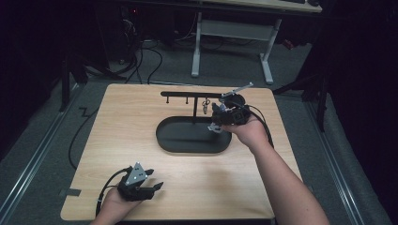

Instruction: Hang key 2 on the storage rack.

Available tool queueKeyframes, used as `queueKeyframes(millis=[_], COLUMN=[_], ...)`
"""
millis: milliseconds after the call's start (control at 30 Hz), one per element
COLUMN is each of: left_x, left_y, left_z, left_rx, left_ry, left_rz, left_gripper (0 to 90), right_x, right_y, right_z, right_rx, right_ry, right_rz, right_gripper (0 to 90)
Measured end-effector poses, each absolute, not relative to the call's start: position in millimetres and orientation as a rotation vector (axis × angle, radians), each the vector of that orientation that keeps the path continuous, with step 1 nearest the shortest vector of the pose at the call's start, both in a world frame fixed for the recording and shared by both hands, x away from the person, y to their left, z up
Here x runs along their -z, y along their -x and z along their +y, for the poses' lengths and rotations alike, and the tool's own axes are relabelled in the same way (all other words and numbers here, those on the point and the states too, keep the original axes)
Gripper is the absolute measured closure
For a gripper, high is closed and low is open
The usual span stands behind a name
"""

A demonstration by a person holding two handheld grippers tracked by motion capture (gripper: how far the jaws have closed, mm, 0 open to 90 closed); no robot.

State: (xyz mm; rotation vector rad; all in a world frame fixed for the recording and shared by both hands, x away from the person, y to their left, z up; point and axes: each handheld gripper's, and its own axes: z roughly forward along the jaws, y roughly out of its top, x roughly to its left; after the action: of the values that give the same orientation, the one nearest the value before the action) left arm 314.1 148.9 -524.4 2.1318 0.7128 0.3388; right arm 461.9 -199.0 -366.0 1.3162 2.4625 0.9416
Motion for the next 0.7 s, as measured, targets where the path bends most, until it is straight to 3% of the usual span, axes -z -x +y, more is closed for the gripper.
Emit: queueKeyframes(millis=[500,700], left_x=[525,525], left_y=[-313,-313], left_z=[145,145], left_rx=[-0.332,-0.332], left_ry=[-2.141,-2.134], left_rz=[0.688,0.689], left_gripper=[38.7,38.6], right_x=[395,409], right_y=[-414,-391], right_z=[-216,-225], right_rx=[-1.026,-1.059], right_ry=[-1.222,-1.21], right_rz=[2.429,2.383], right_gripper=[58.0,49.6])
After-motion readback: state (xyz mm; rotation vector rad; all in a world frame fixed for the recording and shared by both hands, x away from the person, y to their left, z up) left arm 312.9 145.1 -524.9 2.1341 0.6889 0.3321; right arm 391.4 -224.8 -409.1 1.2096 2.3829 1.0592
